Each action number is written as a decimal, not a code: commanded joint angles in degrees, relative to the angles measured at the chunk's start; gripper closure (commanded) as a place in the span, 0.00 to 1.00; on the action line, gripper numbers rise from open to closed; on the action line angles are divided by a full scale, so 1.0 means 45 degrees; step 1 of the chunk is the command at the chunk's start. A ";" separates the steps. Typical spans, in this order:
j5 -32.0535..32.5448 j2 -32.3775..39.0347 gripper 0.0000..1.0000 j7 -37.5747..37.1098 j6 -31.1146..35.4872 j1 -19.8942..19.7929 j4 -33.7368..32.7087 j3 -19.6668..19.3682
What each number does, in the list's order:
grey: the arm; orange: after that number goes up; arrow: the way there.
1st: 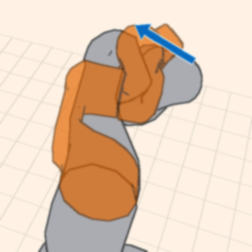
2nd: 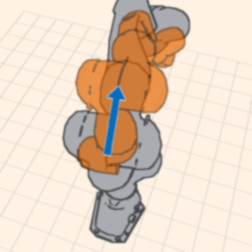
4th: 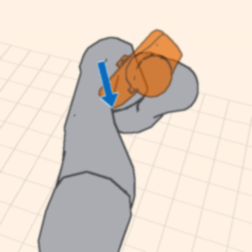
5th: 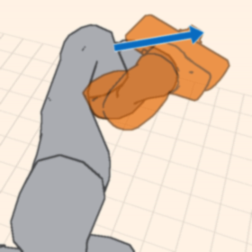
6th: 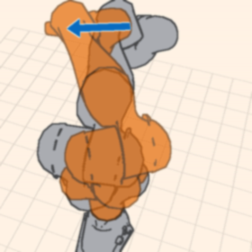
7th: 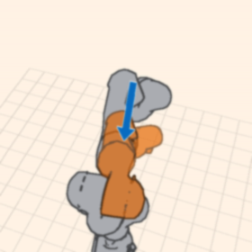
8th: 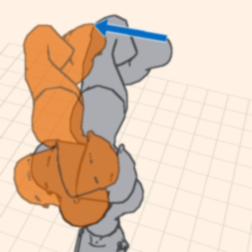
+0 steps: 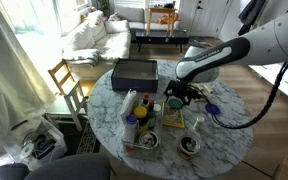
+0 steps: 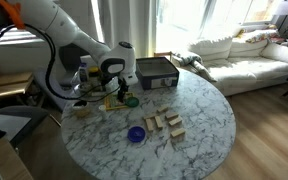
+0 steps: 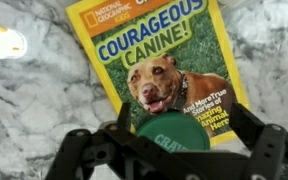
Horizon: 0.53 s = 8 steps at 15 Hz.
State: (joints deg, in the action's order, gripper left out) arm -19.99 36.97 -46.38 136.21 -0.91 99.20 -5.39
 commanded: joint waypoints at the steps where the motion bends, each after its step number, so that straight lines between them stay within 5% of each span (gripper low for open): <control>1: -0.0127 0.0670 0.00 -0.1152 0.0577 0.0105 -0.0447 -0.0116; 8: 0.0312 0.0878 0.00 -0.1375 0.0578 0.0123 -0.0708 -0.0232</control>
State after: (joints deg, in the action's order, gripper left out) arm -19.82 39.32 -51.04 138.37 -0.84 97.48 -5.83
